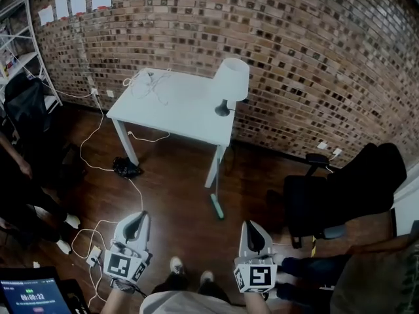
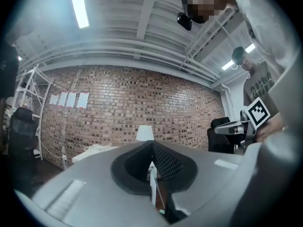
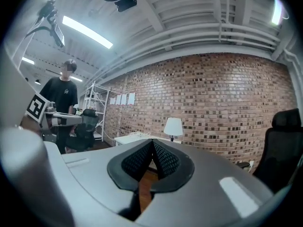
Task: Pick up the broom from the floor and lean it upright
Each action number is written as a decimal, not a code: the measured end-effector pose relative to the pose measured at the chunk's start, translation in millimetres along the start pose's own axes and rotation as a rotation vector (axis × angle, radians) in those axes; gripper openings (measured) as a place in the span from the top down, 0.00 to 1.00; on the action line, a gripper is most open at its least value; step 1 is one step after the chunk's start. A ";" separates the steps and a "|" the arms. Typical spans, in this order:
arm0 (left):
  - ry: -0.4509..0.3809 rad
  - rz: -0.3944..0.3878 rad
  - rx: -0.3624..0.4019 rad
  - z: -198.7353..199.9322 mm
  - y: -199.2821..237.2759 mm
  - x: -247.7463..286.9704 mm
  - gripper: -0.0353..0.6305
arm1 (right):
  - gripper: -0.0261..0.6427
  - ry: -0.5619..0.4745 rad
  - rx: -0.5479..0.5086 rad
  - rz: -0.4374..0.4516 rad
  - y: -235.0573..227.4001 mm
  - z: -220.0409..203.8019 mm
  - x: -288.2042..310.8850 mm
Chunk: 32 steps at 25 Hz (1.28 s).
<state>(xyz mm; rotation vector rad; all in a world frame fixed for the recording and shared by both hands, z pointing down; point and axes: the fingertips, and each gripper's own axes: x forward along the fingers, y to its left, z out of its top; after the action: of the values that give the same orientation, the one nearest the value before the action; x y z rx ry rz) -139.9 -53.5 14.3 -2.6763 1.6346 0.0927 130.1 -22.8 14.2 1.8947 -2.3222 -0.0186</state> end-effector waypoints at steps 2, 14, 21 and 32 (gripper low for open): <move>0.011 0.007 0.002 -10.3 -11.7 -14.5 0.95 | 0.94 0.019 0.005 0.004 -3.1 -14.2 -20.6; 0.008 0.003 0.047 -5.8 -167.7 -195.1 0.95 | 0.94 -0.018 0.048 0.059 2.0 -44.3 -256.4; 0.022 -0.017 0.034 -2.5 -239.4 -294.9 0.95 | 0.94 0.010 0.059 0.081 18.9 -55.6 -362.7; -0.008 0.023 0.040 13.4 -215.0 -326.1 0.95 | 0.94 0.022 0.046 0.073 46.5 -47.5 -379.1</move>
<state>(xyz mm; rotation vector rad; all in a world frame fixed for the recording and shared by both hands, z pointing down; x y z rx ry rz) -97.9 335.1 12.3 -2.6245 1.6477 0.0695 164.2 360.4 26.6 1.8195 -2.3960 0.0637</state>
